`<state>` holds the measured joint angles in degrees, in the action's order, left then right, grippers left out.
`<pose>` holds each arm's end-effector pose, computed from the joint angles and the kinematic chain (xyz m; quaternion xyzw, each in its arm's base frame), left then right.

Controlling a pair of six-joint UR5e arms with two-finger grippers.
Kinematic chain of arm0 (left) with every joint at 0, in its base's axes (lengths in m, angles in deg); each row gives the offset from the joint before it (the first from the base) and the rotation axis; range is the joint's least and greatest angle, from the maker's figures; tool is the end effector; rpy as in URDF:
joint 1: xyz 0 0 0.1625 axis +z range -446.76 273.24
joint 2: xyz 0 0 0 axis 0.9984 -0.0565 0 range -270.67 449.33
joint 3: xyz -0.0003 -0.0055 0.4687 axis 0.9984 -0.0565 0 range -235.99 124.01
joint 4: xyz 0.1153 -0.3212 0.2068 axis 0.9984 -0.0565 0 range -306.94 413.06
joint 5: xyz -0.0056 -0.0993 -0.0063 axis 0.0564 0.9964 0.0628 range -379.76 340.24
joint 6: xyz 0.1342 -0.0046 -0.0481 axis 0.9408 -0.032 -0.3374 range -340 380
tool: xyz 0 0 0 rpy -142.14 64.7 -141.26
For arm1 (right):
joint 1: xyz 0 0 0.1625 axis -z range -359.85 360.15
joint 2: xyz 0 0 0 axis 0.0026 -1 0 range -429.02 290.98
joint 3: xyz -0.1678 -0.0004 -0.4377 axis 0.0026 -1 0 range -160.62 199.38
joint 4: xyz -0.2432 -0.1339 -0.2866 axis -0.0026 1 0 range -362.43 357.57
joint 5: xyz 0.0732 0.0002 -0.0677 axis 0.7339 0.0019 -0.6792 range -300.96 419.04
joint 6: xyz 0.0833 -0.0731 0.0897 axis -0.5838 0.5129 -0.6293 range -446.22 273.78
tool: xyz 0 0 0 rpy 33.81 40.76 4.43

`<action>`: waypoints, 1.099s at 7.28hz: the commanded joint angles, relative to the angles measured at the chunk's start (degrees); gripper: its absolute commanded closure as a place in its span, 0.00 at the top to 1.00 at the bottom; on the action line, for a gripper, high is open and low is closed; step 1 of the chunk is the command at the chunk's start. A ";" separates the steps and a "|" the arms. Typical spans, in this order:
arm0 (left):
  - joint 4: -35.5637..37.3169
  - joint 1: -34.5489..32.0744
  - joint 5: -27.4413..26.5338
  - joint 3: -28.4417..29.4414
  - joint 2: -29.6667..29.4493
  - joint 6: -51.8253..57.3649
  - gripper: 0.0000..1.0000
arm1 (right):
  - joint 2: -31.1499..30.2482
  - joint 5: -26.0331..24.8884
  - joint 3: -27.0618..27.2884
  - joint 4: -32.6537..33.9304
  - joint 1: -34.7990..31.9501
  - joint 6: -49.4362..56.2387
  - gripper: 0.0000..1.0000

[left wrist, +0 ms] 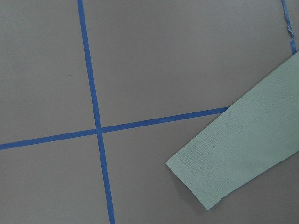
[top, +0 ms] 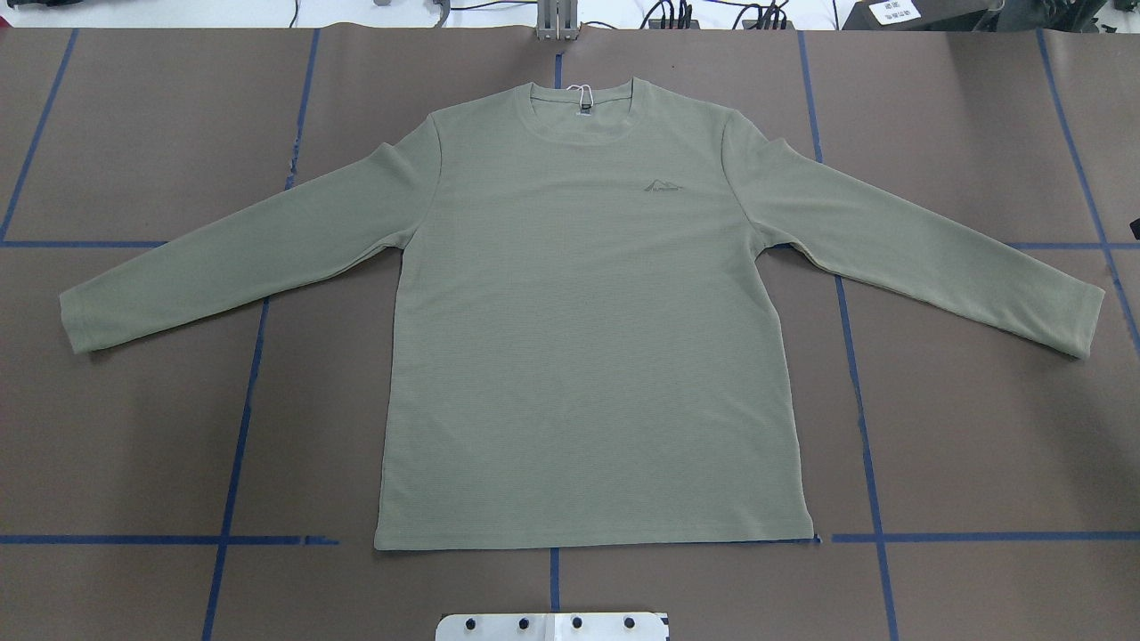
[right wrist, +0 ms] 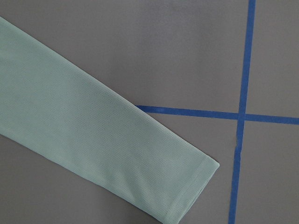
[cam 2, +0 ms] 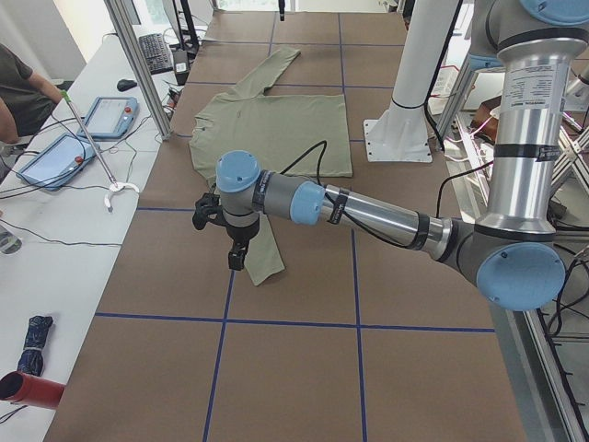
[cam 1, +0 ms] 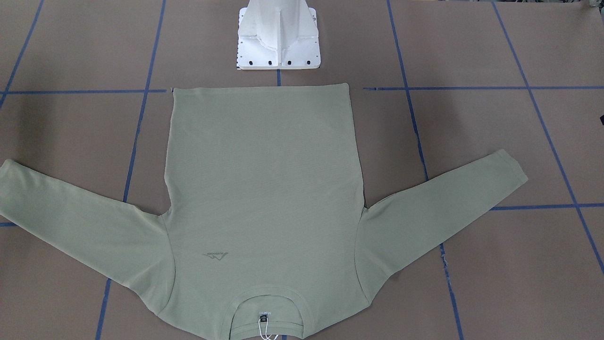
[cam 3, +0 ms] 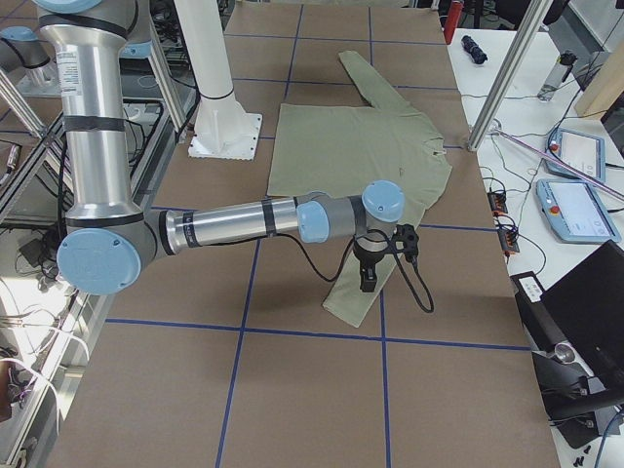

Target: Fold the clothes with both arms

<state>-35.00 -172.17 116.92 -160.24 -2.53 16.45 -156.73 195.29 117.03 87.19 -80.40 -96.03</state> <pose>0.0103 -0.4979 0.5971 0.0851 0.4002 0.0571 0.9107 -0.0531 -0.5032 0.6451 0.0162 -0.3995 -0.0325 0.9160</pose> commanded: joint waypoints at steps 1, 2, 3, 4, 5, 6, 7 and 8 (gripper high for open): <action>-0.79 0.06 -0.27 0.54 0.01 0.12 1.00 | -0.63 0.24 0.26 -0.84 0.48 0.32 1.00; -0.97 0.06 0.16 0.54 0.80 0.04 1.00 | -0.71 0.76 0.26 -0.85 1.01 0.32 1.00; -0.45 0.06 1.82 0.02 0.98 -0.31 1.00 | -0.72 1.03 0.17 -0.85 3.10 -0.12 1.00; -0.71 0.15 4.44 0.71 1.15 -0.23 1.00 | 0.15 0.34 -1.57 -2.50 6.17 -1.52 1.00; -0.88 0.24 4.64 0.28 1.15 -0.14 1.00 | 2.08 0.42 -6.11 -6.17 6.72 -7.97 1.00; -0.89 0.24 4.64 -0.25 1.07 -0.14 1.00 | 3.05 0.51 -13.29 -14.56 6.72 -13.78 0.98; -0.89 0.24 4.73 -0.60 1.07 -0.14 1.00 | 3.93 0.68 -20.24 -24.30 6.81 -21.75 0.90; -0.80 0.24 5.08 -0.95 1.07 -0.23 1.00 | 3.42 1.03 -20.65 -29.27 6.72 -28.88 0.90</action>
<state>-35.86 -171.93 121.67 -160.73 -1.45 16.29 -153.42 195.99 100.15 66.19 -73.70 -115.82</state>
